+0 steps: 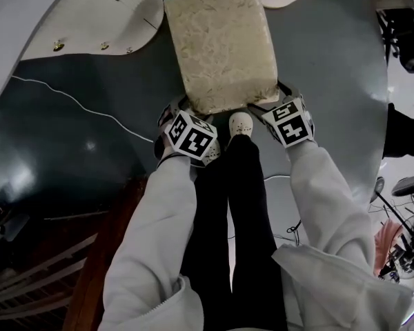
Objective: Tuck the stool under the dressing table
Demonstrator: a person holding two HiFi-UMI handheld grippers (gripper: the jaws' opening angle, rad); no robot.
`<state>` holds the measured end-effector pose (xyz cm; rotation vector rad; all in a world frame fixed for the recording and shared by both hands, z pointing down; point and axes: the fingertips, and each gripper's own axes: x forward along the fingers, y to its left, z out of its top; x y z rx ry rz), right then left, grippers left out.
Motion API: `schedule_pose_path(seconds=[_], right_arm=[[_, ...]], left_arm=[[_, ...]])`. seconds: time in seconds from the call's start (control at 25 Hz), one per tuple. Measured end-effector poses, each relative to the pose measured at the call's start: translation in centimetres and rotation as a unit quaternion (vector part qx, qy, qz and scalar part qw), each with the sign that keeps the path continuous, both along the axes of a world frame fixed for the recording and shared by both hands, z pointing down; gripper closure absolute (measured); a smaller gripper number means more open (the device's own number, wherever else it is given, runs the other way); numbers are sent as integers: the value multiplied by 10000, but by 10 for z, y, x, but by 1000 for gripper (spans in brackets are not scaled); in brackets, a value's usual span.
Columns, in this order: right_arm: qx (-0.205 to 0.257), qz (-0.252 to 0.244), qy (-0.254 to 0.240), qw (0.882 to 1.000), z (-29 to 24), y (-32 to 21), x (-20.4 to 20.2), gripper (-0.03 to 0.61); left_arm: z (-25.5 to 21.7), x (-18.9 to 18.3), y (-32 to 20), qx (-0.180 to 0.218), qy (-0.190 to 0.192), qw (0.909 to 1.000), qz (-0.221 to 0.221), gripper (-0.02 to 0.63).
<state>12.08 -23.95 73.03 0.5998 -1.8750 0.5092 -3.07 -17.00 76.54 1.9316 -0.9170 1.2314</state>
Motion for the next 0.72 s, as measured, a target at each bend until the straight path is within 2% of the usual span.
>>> schedule_pose_path(seconds=[0.72], right_arm=[[89,-213,-202,9995,-1,-58,-7,78]], left_arm=[[0,-3,-53,144,33,9996,-236,264]])
